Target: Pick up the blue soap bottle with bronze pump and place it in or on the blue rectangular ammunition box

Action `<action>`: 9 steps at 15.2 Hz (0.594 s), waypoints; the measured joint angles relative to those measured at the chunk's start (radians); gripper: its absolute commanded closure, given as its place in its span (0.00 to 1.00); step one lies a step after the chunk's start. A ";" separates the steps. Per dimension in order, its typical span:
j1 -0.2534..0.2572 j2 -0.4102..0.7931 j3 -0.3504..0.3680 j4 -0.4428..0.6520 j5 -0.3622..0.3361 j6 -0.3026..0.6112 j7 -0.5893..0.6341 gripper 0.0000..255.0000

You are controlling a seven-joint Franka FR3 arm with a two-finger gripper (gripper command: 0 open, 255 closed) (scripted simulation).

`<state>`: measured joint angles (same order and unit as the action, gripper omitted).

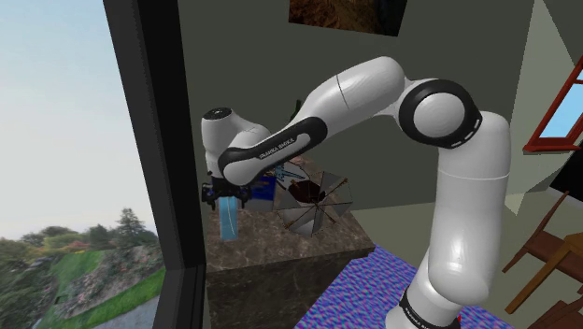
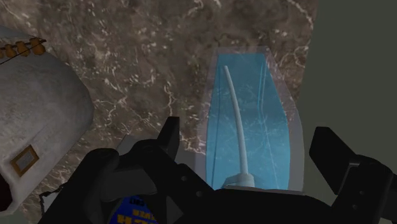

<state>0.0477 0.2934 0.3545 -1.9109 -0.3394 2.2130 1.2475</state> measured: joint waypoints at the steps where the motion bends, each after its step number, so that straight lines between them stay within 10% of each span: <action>1: 0.000 0.005 -0.002 -0.005 -0.004 0.010 0.003 0.00; 7: 0.001 0.013 -0.004 -0.005 -0.009 0.017 0.006 0.00; 8: 0.001 0.013 -0.004 -0.005 -0.009 0.017 0.006 1.00; 9: 0.001 0.013 -0.004 -0.005 -0.009 0.017 0.006 1.00</action>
<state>0.0488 0.3064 0.3509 -1.9156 -0.3480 2.2299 1.2537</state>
